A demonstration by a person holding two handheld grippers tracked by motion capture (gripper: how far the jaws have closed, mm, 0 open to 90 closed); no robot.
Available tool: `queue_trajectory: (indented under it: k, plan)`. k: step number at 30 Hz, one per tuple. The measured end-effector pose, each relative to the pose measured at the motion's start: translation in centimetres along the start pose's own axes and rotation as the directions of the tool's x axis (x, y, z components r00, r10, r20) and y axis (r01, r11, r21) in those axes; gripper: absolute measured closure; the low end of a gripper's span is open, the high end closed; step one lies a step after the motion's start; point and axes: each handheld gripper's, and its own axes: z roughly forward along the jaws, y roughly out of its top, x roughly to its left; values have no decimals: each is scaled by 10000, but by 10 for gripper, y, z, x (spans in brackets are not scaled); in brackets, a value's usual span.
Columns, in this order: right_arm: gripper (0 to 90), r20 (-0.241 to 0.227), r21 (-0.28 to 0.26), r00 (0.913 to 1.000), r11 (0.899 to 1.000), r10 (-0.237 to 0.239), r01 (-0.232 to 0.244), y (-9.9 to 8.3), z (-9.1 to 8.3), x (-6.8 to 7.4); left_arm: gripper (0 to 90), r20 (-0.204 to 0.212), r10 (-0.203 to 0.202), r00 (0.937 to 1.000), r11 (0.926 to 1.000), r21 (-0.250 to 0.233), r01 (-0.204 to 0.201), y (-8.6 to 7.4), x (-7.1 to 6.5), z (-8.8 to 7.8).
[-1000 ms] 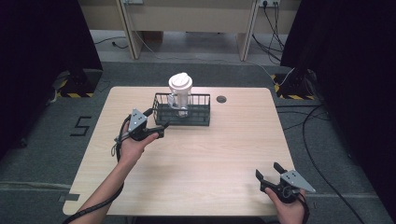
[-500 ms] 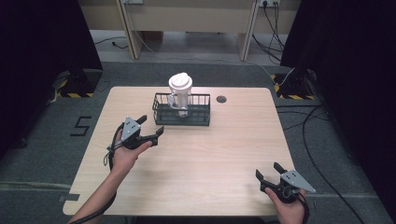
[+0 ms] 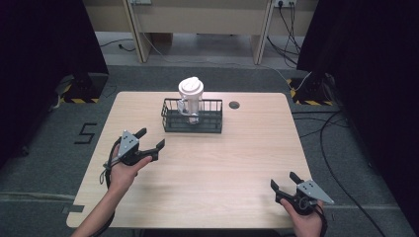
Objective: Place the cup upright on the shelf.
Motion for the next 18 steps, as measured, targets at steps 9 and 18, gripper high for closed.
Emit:
queue_trajectory:
  k: [9,18]
  plan:
    - [204,-8,-4,10000,10000,-28,28,0,0,0,166,-173,-62,9998,9999,88,64,-9,4,-14]
    - [204,-9,1,10000,10000,-33,33,0,0,0,167,-338,-149,9993,9996,228,157,-21,9,-27]
